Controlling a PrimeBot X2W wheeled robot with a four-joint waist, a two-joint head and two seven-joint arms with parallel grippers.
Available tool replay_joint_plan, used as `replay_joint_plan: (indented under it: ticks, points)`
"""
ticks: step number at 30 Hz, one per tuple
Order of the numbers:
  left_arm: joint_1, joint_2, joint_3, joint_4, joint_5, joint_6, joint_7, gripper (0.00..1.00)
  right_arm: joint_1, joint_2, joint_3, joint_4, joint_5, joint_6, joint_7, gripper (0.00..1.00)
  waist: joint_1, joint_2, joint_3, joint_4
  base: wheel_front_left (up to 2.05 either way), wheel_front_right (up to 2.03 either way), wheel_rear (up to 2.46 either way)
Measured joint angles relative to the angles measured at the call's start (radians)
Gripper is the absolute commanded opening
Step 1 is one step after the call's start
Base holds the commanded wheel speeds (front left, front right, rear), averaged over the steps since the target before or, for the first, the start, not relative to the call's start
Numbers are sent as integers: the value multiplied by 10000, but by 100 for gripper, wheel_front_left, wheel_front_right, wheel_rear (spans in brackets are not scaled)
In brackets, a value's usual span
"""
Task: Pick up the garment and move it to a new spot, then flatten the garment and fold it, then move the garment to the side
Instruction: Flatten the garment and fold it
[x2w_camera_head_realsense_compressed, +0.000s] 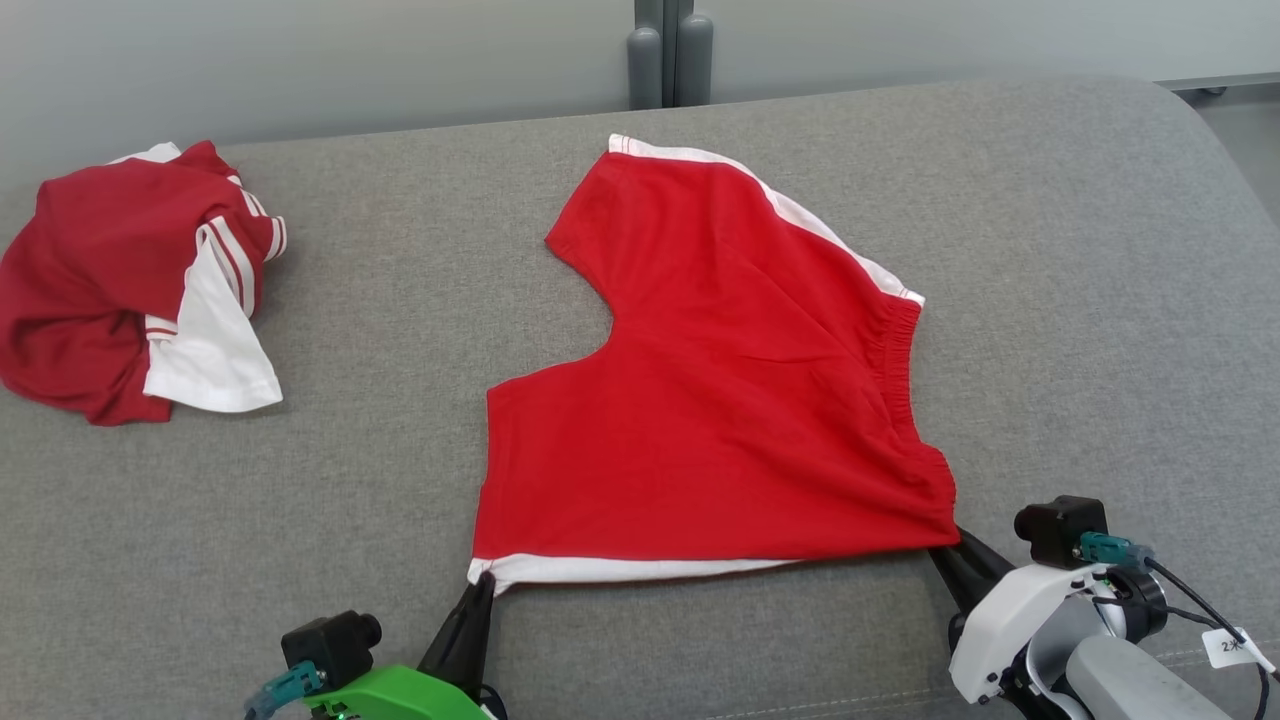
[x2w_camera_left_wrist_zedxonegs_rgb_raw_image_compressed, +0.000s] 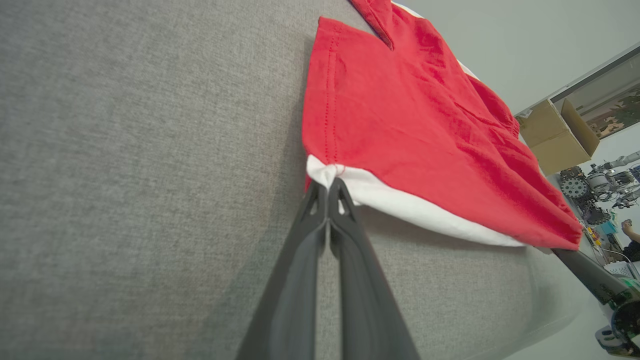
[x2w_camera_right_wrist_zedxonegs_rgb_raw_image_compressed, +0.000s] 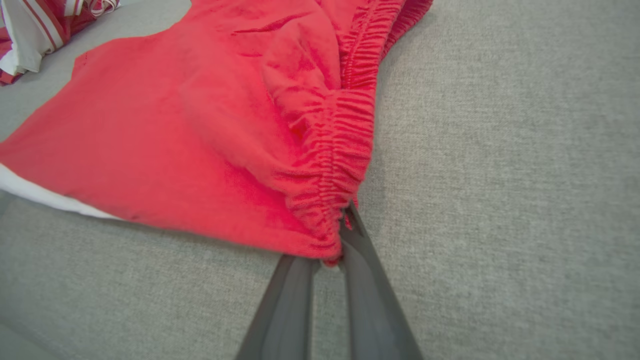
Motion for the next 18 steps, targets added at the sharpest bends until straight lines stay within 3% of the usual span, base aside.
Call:
replay_joint_plan:
  ticks: [13,14,16,17,18]
  points:
    - [60,12,-67,282,6,10,96,0,16,251,10,593,2,2,-90,0,0,0,-166,-91,0,0,0]
    - [83,12,-73,291,6,12,96,0,16,272,8,629,2,2,-113,5,0,0,-179,-97,0,0,0]
    - [144,12,-73,309,8,13,96,0,16,313,-15,692,4,2,-119,45,0,0,-206,-110,0,0,0]
    - [144,12,-73,309,8,13,96,4,16,313,-15,692,4,2,-119,100,0,0,-206,-110,0,0,0]
    - [192,23,-73,322,21,31,94,42,17,326,-42,744,13,2,-121,100,0,0,-235,-124,0,0,0]
